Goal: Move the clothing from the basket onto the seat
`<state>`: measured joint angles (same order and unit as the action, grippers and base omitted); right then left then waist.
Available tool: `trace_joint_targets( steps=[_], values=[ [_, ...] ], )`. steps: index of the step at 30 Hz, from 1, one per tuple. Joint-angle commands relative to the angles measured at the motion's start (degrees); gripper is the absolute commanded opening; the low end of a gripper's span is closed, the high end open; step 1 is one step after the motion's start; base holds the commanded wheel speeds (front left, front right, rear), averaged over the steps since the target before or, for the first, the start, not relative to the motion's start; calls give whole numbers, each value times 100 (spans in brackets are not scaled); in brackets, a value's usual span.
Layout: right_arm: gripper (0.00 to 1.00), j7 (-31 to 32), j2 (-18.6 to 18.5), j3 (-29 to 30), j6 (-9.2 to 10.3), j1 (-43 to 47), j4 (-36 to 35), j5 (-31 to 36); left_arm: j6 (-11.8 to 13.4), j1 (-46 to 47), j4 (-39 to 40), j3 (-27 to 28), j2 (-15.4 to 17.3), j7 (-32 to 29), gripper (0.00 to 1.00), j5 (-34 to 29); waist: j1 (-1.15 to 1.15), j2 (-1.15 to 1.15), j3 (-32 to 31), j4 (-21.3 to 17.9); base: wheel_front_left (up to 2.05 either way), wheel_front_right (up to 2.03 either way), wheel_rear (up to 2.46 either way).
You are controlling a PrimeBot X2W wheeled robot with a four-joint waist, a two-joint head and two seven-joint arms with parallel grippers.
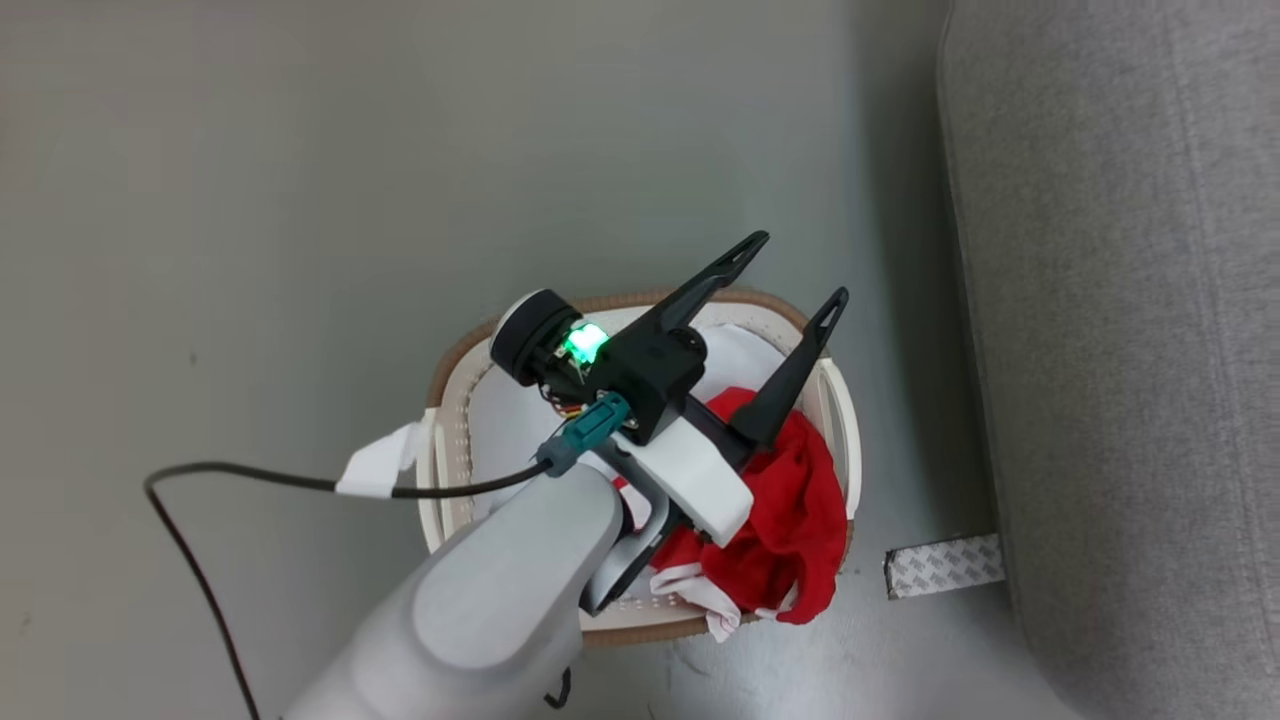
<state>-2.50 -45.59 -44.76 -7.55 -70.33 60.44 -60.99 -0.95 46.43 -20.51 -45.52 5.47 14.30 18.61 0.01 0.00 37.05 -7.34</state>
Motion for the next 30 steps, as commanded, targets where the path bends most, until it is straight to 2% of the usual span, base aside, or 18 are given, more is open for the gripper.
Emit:
trace_joint_targets(
  steps=[1, 7, 13, 19, 24, 30],
  values=[
    [100, 25, 41, -66, 12, 66, 36, -41, 22, -99, 0, 22, 49, 33, 100, 39, -1, 0, -166, -34, 0, 0, 0],
    [100, 614, 167, -463, 12, 306, 48, -102, 36, -360, -76, 105, 112, 71, 100, 185, -1, 0, -800, -131, 0, 0, 0],
    [100, 655, 70, -869, 12, 610, -319, -65, 79, -814, -36, 296, 260, 86, 100, 347, -1, 0, -1603, -217, 0, 0, 0],
    [100, 212, -96, -1128, 13, 812, -1010, -110, 181, -1344, 214, 661, 487, 88, 100, 520, -1, 0, -2417, -234, 0, 0, 0],
    [100, -309, -179, -1189, 13, 982, -1532, -106, 254, -1814, 425, 1011, 614, 89, 100, 629, -1, 0, -3116, -99, 0, 0, 0],
    [100, -936, -165, -1125, 13, 1249, -2126, 56, 501, -2357, 726, 1614, 849, 86, 100, 728, -1, 0, -3591, 44, 0, 0, 0]
  ],
)
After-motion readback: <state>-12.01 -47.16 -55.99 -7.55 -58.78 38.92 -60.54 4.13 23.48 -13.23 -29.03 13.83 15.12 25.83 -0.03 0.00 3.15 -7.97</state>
